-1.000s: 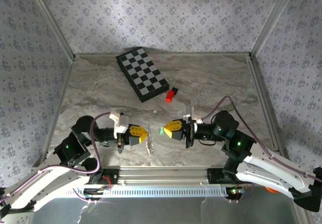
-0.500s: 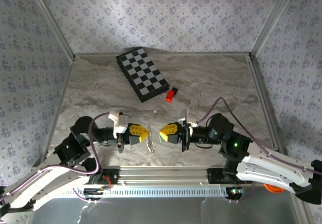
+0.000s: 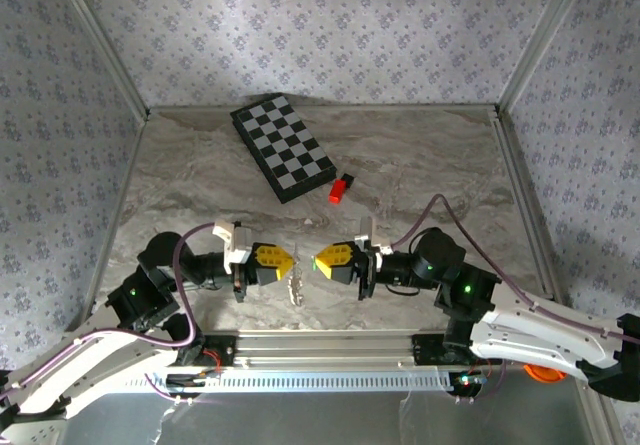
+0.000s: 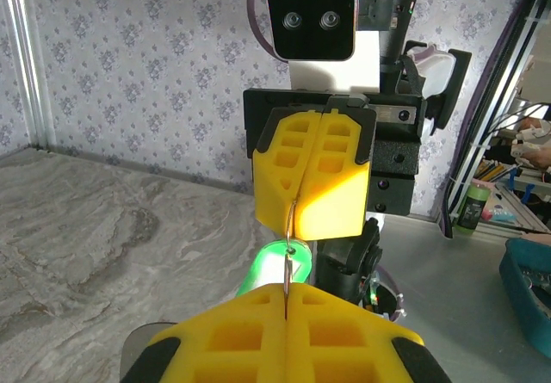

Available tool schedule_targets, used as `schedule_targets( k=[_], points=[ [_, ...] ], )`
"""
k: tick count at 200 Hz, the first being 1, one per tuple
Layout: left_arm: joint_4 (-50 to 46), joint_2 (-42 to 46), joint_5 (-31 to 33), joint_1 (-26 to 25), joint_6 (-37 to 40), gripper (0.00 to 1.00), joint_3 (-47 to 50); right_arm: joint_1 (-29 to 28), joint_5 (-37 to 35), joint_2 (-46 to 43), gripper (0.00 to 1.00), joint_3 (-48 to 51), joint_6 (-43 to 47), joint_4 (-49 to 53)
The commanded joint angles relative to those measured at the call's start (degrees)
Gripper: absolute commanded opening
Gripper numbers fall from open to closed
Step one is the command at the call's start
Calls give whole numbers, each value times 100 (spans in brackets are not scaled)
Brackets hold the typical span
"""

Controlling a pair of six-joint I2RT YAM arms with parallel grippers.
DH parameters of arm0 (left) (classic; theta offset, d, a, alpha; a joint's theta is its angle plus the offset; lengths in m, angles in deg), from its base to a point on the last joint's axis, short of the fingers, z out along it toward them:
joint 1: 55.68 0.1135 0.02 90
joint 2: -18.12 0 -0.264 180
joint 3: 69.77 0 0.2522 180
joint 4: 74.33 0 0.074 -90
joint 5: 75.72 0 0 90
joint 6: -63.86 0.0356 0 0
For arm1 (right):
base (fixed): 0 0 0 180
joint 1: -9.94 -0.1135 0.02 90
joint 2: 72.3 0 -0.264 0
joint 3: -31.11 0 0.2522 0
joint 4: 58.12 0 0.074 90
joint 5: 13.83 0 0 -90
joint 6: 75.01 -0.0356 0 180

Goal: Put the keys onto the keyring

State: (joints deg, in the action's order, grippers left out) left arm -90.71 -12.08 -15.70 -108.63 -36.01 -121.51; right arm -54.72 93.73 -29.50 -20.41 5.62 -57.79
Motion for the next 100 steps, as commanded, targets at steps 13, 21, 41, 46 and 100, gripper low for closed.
schedule_targets(
  k=[13,21,41,46,100],
  points=[
    [507,-80,-32,-31,38,0,18,-55,-95,6,0,-237,110,-221],
    [516,-113,-39,-31,33,0,10,-55,-95,12,0,-251,114,-231],
    [549,-158,-52,-31,38,0,9,-62,-97,20,0,-271,137,-239],
    [556,-163,-57,-31,33,0,10,-64,-99,26,0,-277,144,-241],
    [621,-188,-70,-32,-32,0,18,-68,-110,157,0,-402,278,-124]
  ],
)
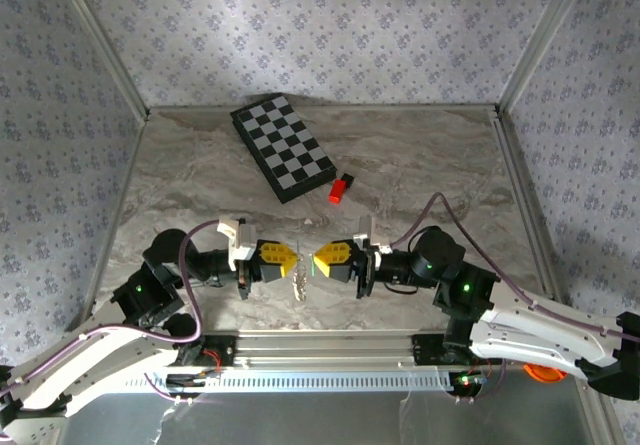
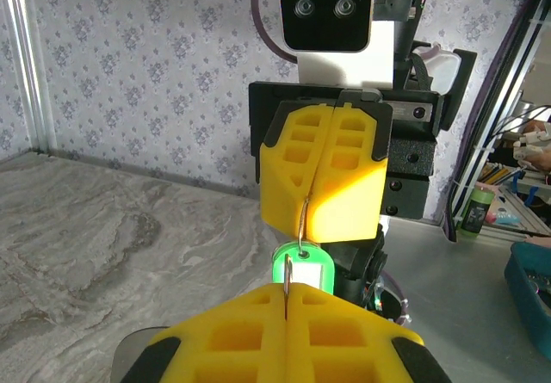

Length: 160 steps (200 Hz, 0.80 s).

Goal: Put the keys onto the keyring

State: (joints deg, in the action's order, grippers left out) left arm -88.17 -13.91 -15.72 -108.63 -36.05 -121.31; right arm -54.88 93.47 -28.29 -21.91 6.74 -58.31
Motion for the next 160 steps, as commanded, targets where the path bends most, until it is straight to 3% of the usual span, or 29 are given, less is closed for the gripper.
schedule_targets(
  k=[1,111,160],
  points=[
    [368,-5,-68,-32,-28,0,-2,-55,-85,37,0,-250,175,-63],
    [383,-49,-32,-31,-55,0,-1,-440,-903,-42,0,-926,1242,1647],
    [403,-142,-82,-31,-41,0,-12,-601,-1105,26,0,-981,1420,1729]
  ],
)
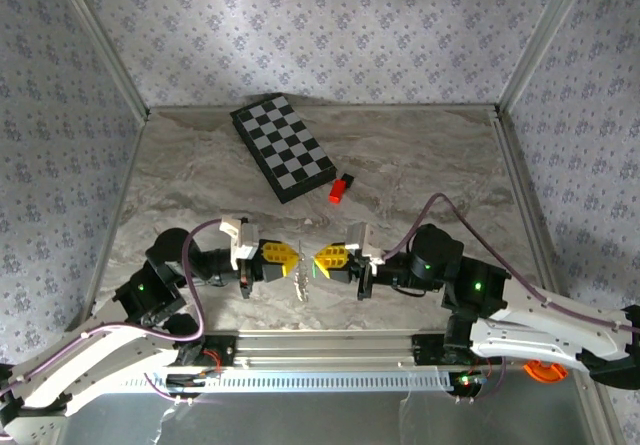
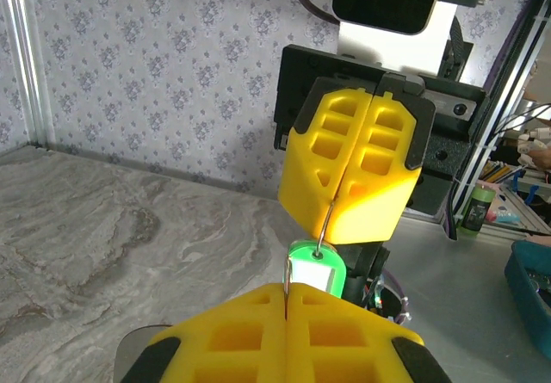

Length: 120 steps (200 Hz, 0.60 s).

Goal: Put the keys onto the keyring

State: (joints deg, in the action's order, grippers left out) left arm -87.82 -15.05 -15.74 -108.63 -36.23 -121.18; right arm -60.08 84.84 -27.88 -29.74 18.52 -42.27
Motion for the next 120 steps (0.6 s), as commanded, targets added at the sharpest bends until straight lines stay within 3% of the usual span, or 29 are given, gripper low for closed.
schedule_targets(
  k=[1,120],
  points=[
    [373,-30,-77,-31,-21,0,-29,-86,-246,-14,0,-201,243,120],
    [425,-72,-97,-31,-20,0,-3,-135,-569,168,0,-294,297,194]
  ],
)
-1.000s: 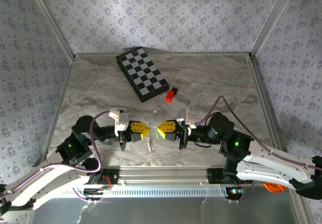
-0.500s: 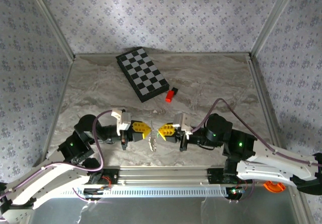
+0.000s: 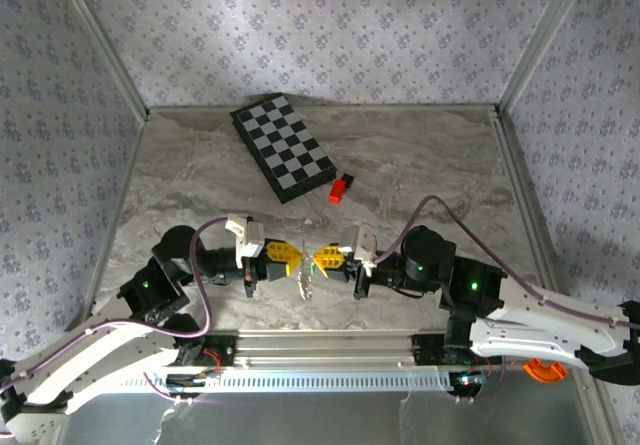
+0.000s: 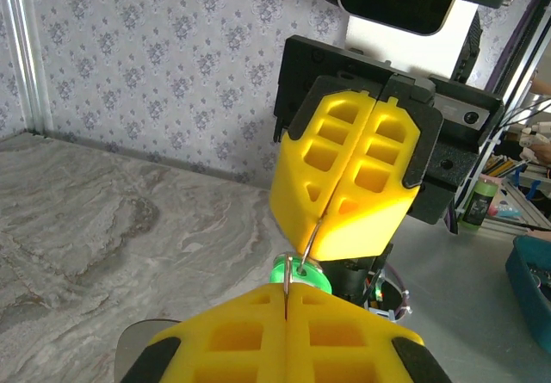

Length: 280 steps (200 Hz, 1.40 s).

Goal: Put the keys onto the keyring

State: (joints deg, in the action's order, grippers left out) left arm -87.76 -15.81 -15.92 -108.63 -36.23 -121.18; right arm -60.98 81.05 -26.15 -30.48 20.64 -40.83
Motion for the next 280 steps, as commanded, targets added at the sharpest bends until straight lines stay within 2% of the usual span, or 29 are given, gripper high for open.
schedule_targets(
  k=[1,280],
  points=[
    [421,3,-77,-31,-20,0,0,-45,-195,-7,0,-219,81,50],
    [436,10,-65,-37,-11,0,10,-34,-190,-22,0,-151,-275,-98]
  ],
)
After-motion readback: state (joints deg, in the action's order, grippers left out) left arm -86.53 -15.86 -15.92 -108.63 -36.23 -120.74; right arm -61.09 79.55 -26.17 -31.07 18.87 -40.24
